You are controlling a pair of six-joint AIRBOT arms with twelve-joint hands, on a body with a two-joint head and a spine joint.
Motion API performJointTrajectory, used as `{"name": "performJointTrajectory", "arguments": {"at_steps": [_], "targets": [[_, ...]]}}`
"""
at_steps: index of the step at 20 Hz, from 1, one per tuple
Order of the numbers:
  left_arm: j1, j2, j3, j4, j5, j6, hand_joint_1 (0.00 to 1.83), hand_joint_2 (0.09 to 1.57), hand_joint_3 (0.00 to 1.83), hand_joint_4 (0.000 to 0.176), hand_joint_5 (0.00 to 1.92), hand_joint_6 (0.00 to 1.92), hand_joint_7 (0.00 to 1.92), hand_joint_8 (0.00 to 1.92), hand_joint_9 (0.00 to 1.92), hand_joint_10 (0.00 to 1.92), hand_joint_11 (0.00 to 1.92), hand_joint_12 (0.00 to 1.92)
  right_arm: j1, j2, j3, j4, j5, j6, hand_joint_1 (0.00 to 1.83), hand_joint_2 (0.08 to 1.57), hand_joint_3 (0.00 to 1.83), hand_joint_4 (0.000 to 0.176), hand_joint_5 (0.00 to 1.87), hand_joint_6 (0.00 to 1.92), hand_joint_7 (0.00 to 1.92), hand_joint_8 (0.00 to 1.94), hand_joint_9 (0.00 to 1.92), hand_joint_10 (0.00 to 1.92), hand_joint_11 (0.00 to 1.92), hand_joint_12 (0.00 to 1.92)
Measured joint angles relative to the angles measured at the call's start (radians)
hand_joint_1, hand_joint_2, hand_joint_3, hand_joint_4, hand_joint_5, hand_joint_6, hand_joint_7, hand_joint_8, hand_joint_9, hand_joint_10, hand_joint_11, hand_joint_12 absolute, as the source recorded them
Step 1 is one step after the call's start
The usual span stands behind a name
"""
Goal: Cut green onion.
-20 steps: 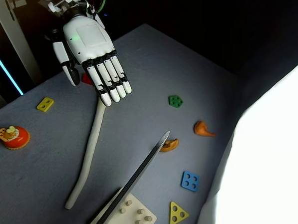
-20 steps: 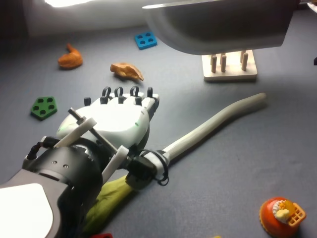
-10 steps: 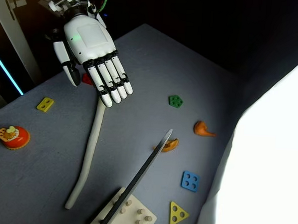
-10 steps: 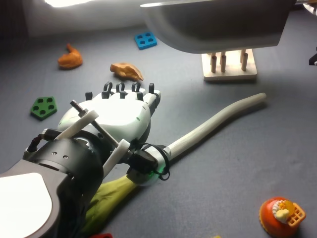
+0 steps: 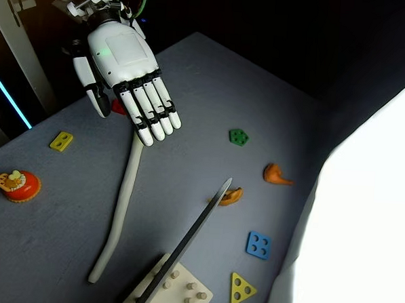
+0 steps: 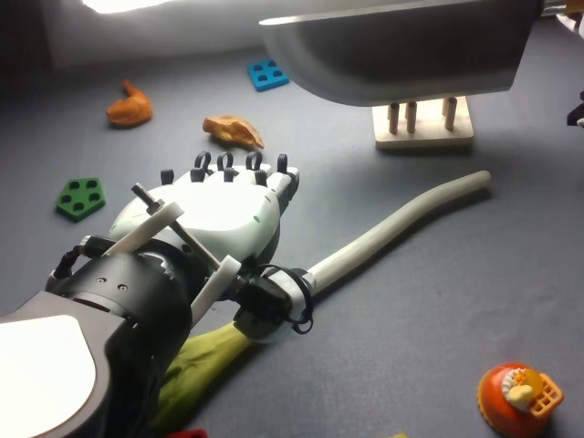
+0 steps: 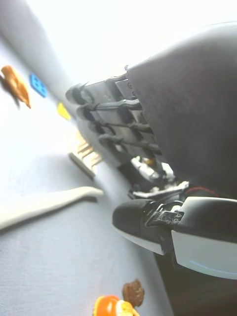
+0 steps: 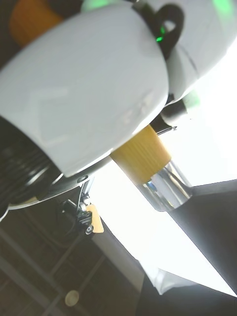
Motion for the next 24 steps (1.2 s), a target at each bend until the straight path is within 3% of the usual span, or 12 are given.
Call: {"name": "performJointTrajectory", "arguments": {"at_steps": [9, 24], "targets": [[0.000, 0.000, 0.006, 0.002, -0.005, 0.000, 0.51, 1.41, 0.00, 0.000, 0.00, 0.00, 0.00, 0.00, 0.00, 0.00, 0.00, 0.00, -0.007, -0.064, 0.074, -0.005, 0.001, 0.028, 1.52, 1.25, 0.00, 0.176, 1.28, 1.92, 1.47, 1.94, 1.56, 1.92, 1.66, 1.92], [0.000, 0.000, 0.007, 0.005, -0.006, 0.000, 0.45, 1.43, 0.01, 0.000, 0.00, 0.00, 0.00, 0.00, 0.00, 0.00, 0.00, 0.00, -0.036, -0.115, 0.126, -0.002, 0.006, 0.042, 1.53, 1.22, 0.00, 0.176, 1.26, 1.92, 1.43, 1.94, 1.54, 1.92, 1.64, 1.92]]}}
